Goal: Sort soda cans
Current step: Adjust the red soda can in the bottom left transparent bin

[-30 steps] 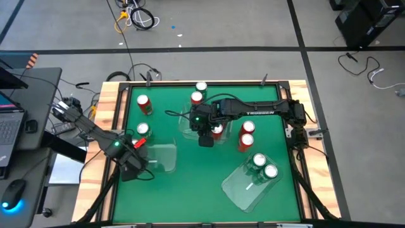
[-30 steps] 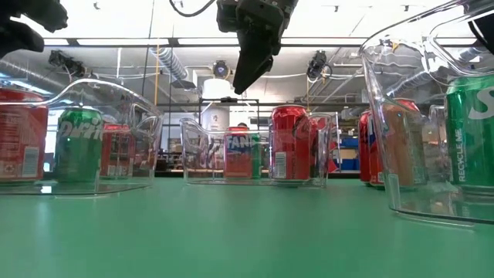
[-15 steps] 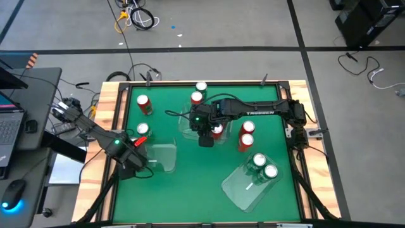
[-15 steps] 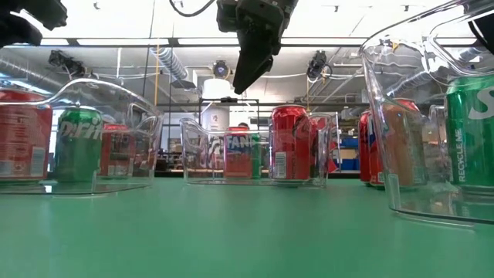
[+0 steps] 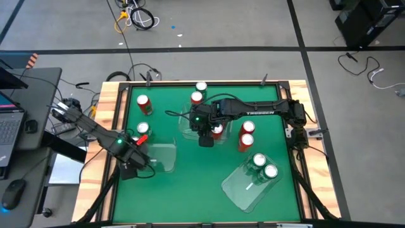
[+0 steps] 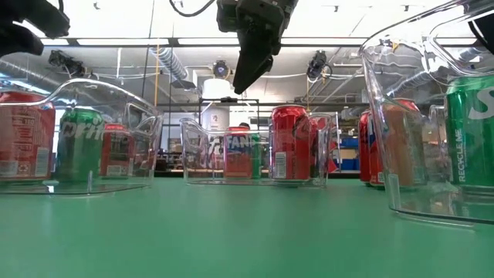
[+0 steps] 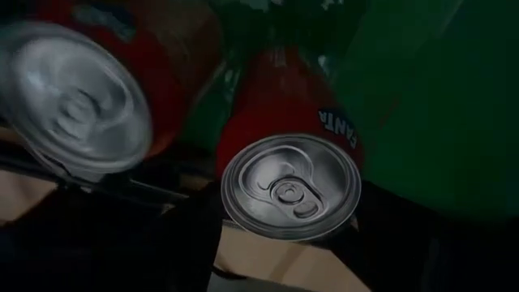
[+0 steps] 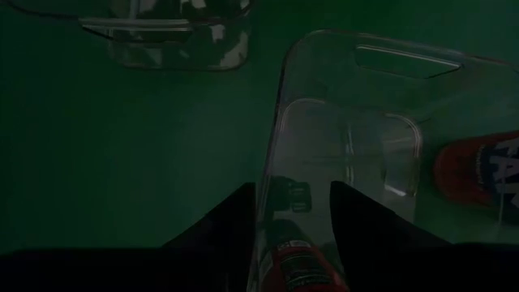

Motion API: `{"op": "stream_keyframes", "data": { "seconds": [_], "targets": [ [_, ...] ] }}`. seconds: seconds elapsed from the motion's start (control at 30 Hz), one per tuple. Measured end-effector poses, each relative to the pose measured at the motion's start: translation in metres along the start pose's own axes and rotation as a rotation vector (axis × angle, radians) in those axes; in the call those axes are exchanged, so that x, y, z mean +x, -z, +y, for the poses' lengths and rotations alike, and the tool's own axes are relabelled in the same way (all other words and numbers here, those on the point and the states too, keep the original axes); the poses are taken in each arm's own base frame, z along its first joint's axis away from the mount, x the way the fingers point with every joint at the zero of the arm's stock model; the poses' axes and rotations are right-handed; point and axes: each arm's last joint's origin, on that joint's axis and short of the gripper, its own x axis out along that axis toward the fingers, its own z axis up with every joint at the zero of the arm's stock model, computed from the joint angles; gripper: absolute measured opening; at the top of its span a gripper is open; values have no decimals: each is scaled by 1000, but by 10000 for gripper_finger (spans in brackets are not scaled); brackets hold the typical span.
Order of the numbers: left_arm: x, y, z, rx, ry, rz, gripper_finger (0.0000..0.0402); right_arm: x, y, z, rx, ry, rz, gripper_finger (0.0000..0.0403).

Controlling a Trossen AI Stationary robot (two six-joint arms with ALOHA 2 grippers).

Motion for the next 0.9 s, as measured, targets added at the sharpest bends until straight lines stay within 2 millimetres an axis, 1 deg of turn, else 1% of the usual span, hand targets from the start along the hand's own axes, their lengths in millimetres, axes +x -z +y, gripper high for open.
{"op": "stream_keyframes", "data": {
  "seconds": [0.23, 0.9],
  "targets": [
    [2, 1, 0, -32, 10, 25, 268, 0, 0, 0, 0, -1, 0, 146],
    [2, 0, -1, 1, 24, 16, 271, 0, 1, 0, 0, -1, 5, 146]
  ]
}}
